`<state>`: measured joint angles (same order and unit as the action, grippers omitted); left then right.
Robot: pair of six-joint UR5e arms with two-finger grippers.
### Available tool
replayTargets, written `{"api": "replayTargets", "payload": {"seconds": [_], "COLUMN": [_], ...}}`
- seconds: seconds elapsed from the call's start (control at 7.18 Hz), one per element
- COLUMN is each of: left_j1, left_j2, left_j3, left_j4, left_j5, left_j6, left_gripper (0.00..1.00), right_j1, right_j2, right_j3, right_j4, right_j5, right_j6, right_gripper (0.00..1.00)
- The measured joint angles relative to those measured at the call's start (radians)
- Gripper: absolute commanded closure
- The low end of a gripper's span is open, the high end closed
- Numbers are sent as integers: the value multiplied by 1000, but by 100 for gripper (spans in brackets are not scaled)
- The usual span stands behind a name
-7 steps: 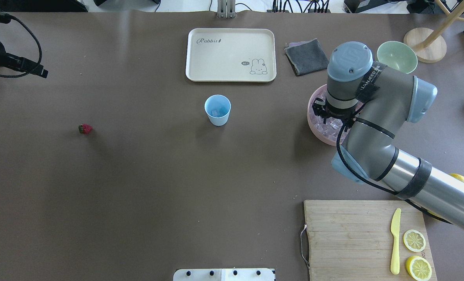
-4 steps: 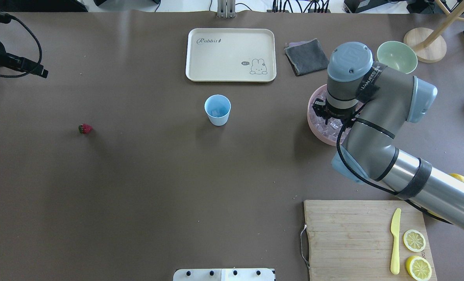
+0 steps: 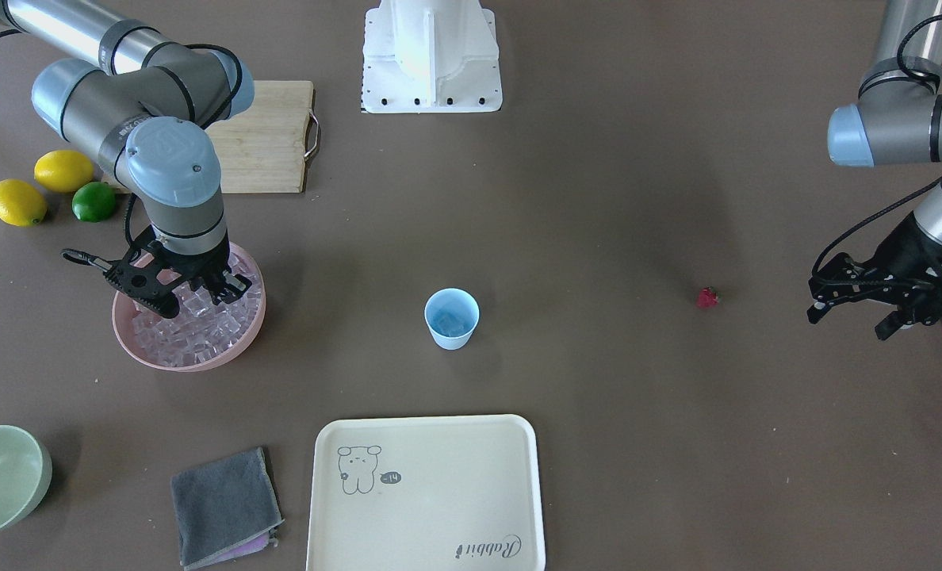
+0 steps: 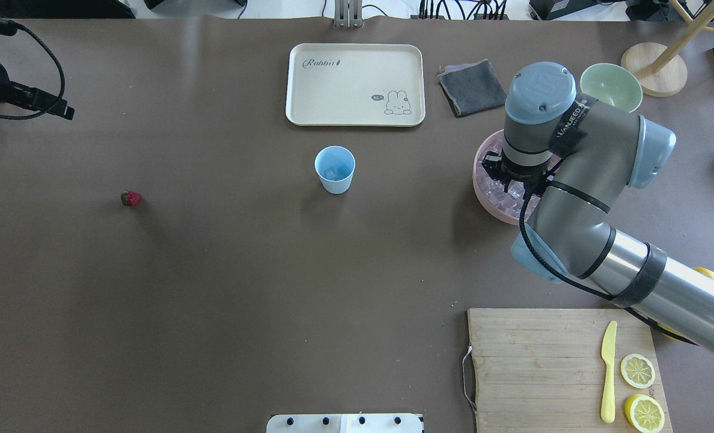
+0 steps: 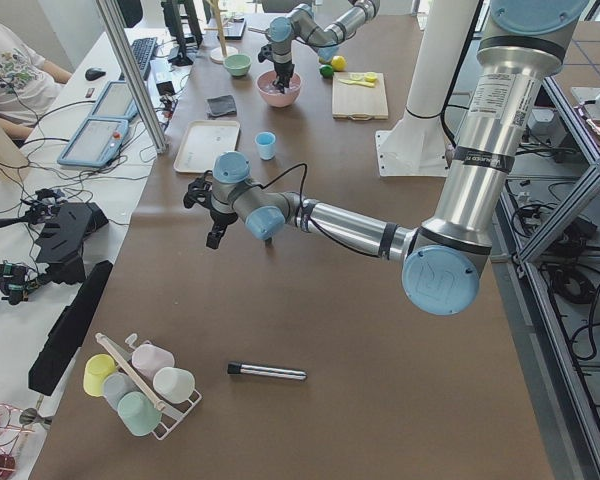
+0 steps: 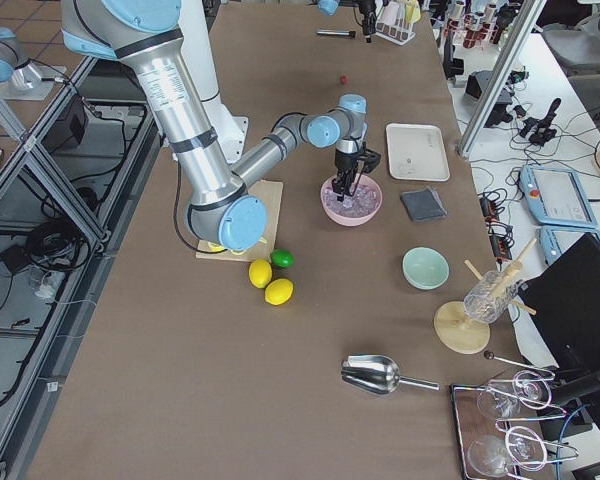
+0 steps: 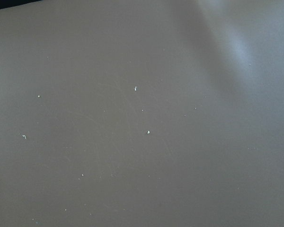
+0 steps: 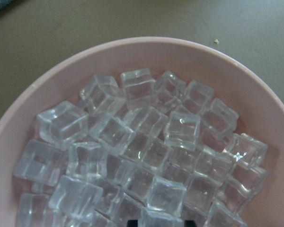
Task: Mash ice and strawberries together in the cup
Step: 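Lower the right gripper into the pink bowl and grasp an ice cube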
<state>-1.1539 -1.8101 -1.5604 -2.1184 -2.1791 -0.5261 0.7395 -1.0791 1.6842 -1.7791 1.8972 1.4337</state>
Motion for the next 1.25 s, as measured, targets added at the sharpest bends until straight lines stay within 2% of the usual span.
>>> {"api": "replayTargets", "payload": {"seconds": [0.28,0.42,0.84,0.97,1.25], "left_j1": [0,0,0,0,1], "left_j2": [4,9,13,13,12], "left_j3": [-1,-1,-1,-1,1], "left_j4": [-3,-11,-32,-33,-33], "left_j5": [1,8,22,22,22], "left_j6": [0,-2,-19,-21,-23], "left_gripper": [3,2,2,2,2], "right_j1": [0,-1,-5,-6,4], "right_j2": [-2,-2,-2,-2,1], "right_j3": [-2,-4,-4,-3,15], "right_j4": [1,1,2,1,-4], "right_j5": [-4,-9,-19,-21,-20], "right_j6": [1,2,13,15,14], "right_gripper": [59,65,95,100,100]}}
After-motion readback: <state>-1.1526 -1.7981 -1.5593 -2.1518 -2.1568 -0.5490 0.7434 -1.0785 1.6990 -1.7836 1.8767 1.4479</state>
